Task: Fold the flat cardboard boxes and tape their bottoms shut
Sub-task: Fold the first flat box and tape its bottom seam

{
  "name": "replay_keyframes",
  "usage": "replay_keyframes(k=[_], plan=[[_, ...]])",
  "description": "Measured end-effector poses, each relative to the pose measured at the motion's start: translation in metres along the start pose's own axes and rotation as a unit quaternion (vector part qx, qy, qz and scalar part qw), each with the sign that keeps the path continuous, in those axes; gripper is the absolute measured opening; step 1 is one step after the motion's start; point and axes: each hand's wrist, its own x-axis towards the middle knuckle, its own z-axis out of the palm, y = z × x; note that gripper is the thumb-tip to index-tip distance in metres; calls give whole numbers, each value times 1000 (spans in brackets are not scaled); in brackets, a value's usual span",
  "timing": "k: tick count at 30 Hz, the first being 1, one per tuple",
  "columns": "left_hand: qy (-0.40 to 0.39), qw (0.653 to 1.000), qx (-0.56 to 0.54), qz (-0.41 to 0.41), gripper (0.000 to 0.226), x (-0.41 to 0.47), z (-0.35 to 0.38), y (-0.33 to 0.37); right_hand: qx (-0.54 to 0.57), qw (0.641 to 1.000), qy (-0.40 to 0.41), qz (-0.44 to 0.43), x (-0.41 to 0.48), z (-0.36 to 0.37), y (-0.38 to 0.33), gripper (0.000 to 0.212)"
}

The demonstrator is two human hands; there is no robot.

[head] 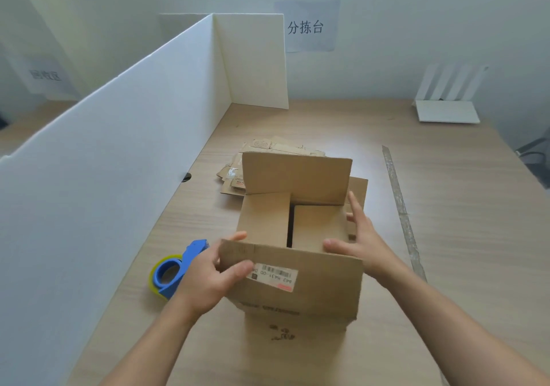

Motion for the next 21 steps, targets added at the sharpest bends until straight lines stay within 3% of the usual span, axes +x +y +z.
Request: replay_keyframes(k=[3, 5, 7, 10, 13, 15, 18, 21], plan=[[112, 992, 59, 1, 75, 1, 10, -18, 116, 993, 17, 34, 4, -12, -10, 60], [112, 990, 75, -25, 92, 4, 17, -24, 149, 988, 22, 14, 9, -19, -17, 44], [101, 992, 43, -59, 97, 8, 23, -26, 160, 987, -4, -5, 12, -20, -27, 44], [122, 990, 6, -71, 87, 12, 24, -29, 124, 991, -48, -28, 8, -14, -37, 36], [135, 988, -17, -76, 79, 12, 25, -29, 121, 989, -78, -33, -7, -13, -32, 56], [117, 991, 14, -65, 77, 8, 28, -26, 54, 994, -86, -38, -16, -9, -24, 59], [82, 993, 82, -34, 74, 2, 31, -20, -158, 983, -60, -75, -24, 5, -14, 23], [88, 988, 122, -20, 64, -1, 28, -19, -215, 969, -71, -95, -30, 14, -15, 48]])
